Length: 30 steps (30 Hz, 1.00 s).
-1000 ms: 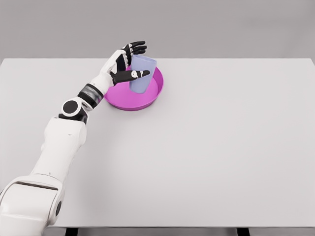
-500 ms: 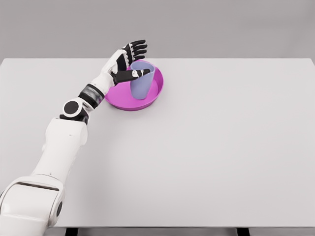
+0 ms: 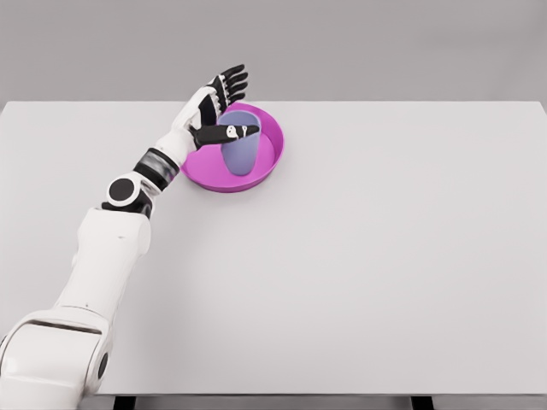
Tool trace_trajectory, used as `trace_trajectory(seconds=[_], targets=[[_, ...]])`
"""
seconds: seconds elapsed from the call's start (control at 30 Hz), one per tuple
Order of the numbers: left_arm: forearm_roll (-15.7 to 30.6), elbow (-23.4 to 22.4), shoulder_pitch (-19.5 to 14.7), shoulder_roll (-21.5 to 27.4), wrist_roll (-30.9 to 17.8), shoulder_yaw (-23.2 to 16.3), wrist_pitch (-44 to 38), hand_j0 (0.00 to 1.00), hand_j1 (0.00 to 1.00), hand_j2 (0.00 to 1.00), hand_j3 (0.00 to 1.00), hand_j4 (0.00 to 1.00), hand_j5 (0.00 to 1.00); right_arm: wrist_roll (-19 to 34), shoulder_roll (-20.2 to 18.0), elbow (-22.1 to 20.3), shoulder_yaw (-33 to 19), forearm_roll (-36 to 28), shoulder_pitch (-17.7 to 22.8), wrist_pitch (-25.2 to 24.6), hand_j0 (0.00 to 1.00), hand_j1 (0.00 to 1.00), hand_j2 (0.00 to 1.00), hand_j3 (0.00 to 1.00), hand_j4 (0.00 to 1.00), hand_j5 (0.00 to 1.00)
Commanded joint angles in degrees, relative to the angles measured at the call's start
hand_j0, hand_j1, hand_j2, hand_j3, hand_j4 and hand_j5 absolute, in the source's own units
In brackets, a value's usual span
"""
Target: Flip the cup with left arm and place it on the plate
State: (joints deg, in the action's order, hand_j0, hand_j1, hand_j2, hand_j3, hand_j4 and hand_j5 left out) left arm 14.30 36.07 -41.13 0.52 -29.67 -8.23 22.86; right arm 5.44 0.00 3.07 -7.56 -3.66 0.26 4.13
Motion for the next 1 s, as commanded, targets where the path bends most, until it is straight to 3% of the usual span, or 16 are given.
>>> trace_trajectory(seconds=[0.0,0.2,0.6,0.7,0.97], targets=[[0.37,0.23,0.0,0.01,-0.04,0.15,0.0,1.0,1.0,1.0,1.0,1.0,1.0,0.01,0.0,0.0,0.0,-0.03,0.0,0.0,1.0,1.0,1.0,1.0,1.0,1.0],[0.37,3.65,1.76,0.1,-0.12,1.73,0.0,1.0,1.0,1.0,1.0,1.0,1.0,0.01,0.0,0.0,0.0,-0.03,0.0,0.0,1.0,1.0,1.0,1.0,1.0,1.0],[0.37,3.83,1.67,1.15,-0.3,2.96,0.0,1.0,1.0,1.0,1.0,1.0,1.0,0.01,0.0,0.0,0.0,-0.03,0.09,0.0,1.0,1.0,1.0,1.0,1.0,1.0],[0.37,4.27,1.67,4.04,-0.39,2.96,0.0,1.0,1.0,1.0,1.0,1.0,1.0,0.01,0.0,0.0,0.0,0.05,0.0,0.0,1.0,1.0,1.0,1.0,1.0,1.0],[-0.59,17.18,6.15,16.88,-0.74,2.43,1.22,1.0,1.0,1.0,1.0,1.0,1.0,0.01,0.0,0.0,0.0,0.05,0.0,0.0,1.0,1.0,1.0,1.0,1.0,1.0]])
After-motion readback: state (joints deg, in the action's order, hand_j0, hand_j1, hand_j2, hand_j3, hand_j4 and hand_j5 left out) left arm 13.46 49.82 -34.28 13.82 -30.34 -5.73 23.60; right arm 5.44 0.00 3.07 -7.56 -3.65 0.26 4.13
